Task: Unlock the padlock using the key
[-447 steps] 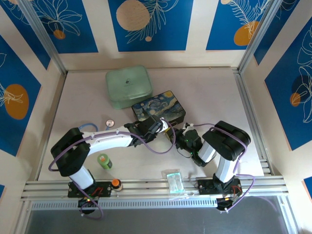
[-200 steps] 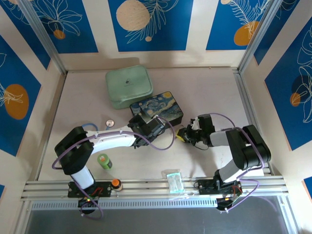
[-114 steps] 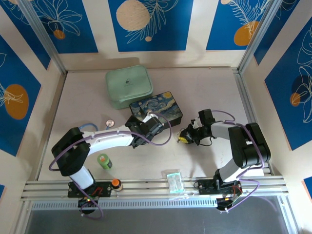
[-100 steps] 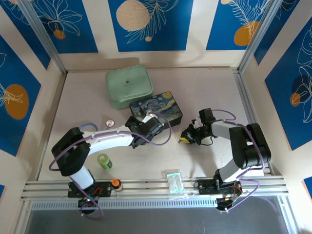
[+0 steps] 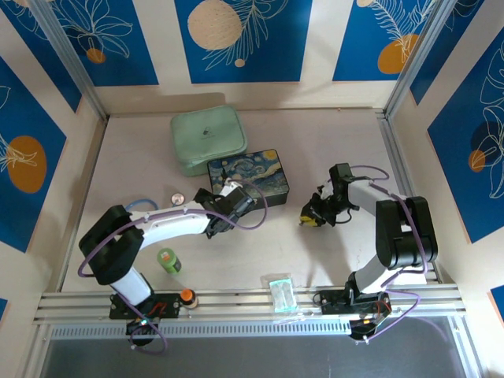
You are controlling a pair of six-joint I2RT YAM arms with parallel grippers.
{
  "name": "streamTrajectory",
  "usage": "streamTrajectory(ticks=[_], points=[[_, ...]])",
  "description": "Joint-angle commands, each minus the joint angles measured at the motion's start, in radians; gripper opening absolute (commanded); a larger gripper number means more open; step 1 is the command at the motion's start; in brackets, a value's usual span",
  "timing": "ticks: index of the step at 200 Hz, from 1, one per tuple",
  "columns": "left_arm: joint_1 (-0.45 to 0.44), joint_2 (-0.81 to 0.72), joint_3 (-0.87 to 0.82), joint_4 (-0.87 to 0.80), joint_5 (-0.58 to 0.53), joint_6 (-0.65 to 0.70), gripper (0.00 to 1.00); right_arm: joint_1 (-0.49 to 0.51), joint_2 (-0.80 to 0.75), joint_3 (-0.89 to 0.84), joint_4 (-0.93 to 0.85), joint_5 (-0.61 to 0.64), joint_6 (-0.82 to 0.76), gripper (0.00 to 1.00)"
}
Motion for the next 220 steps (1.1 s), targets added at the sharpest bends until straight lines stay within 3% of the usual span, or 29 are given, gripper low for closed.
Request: streamTrajectory(ticks=[1, 68, 115, 168, 220], points=[[0.014, -0.003, -0.004, 0.002, -0.023, -0.025, 0.99, -0.008, 0.036, 0.021, -0.102, 0.022, -0.049, 0.18], [0.029, -0.041, -0.015, 0.040, 0.043, -0.017, 0.99, -0.056, 0.054, 0.029, -0.110, 0.066, -0.055, 0.20], [0.044, -0.061, -0.034, 0.041, 0.034, -0.024, 0.99, -0.063, 0.057, 0.041, -0.134, 0.144, -0.058, 0.38], [0.085, -0.126, -0.074, 0.061, 0.057, -0.022, 0.99, 0.022, 0.056, 0.071, -0.200, 0.351, -0.048, 0.38], [0.101, -0.166, -0.081, 0.079, 0.103, -0.017, 0.99, 0.047, 0.027, 0.098, -0.245, 0.435, -0.047, 0.40]])
